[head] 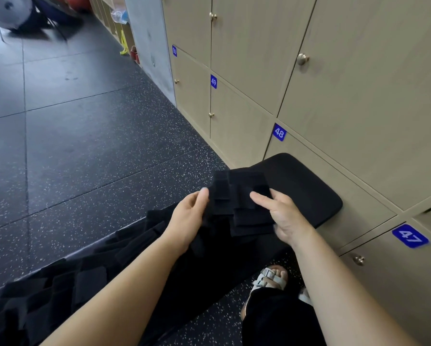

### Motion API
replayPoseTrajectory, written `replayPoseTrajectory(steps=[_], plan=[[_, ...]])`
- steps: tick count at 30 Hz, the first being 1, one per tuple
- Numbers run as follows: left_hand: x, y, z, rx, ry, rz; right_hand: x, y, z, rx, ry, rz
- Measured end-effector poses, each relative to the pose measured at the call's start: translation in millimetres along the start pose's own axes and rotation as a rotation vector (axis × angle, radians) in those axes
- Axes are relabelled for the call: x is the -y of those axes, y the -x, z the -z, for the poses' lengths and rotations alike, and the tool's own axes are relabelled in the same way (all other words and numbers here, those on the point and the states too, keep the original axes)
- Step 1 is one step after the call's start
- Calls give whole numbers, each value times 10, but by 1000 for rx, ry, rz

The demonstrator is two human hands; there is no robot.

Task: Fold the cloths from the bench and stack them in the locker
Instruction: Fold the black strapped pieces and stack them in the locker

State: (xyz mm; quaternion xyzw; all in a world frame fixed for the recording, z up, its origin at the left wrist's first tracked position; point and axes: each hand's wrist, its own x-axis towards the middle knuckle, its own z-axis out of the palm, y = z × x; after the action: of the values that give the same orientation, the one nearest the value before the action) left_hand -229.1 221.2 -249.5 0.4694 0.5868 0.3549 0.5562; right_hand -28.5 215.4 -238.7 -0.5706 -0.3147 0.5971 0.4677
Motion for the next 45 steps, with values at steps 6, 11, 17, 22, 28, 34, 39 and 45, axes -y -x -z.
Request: replayPoseTrajectory(steps=[6, 11, 17, 22, 28, 34, 39, 45], plan=[[-445, 175, -272, 320, 513, 248, 228, 234, 34, 108, -20, 19], [-673, 456, -478, 338, 514, 131, 364, 548, 167, -105, 177, 188], [-894, 958, -808, 265, 532, 45, 457, 1221, 380, -297, 283, 346], [-1042, 1338, -1153, 297, 557, 50, 472, 1711, 622, -510, 276, 411], [-1038, 1579, -1657, 324, 437, 16, 474, 2099, 1043, -669, 316, 367], [-930, 1706, -2204, 304, 368, 48, 353, 2266, 1544, -760, 465, 269], [-868, 1621, -2521, 298, 343, 64, 387, 2286, 2049, -776, 254, 269], [-809, 1268, -2774, 255, 298, 79, 487, 1954, 2722, -789, 80, 245]])
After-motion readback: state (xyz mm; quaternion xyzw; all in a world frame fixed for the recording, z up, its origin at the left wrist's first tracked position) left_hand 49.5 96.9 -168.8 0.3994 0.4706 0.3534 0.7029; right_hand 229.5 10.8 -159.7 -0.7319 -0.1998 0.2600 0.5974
